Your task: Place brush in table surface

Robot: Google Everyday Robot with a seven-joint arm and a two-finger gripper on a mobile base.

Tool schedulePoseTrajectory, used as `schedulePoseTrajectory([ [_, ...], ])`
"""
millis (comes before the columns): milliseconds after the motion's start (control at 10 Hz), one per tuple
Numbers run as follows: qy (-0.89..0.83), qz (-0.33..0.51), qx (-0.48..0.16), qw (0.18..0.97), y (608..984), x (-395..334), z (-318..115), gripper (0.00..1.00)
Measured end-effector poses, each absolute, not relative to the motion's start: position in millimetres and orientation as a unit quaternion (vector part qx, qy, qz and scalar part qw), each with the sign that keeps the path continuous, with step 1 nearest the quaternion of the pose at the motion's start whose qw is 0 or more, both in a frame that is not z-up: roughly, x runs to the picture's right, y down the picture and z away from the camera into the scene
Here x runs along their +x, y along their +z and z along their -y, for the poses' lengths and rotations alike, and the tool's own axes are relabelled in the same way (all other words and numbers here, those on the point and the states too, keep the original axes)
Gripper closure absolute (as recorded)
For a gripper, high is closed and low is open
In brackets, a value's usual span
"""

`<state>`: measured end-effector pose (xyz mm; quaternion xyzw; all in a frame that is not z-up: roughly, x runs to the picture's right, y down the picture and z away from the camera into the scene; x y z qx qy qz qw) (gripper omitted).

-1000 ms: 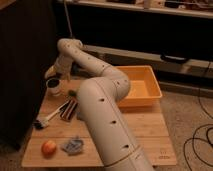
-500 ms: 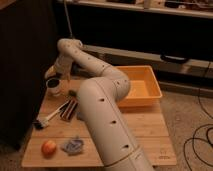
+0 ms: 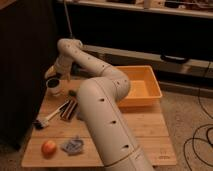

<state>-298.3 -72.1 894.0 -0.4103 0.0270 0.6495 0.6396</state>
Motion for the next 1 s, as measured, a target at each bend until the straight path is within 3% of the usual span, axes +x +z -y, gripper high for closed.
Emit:
schedulePoseTrajectory([
  [600, 0.632, -0.019, -0.410, 0.658, 887.5, -296.0, 69.4, 0.20],
  [1000, 0.484, 0.092, -0.435, 0.754, 836.8, -263.9, 68.6, 0.20],
])
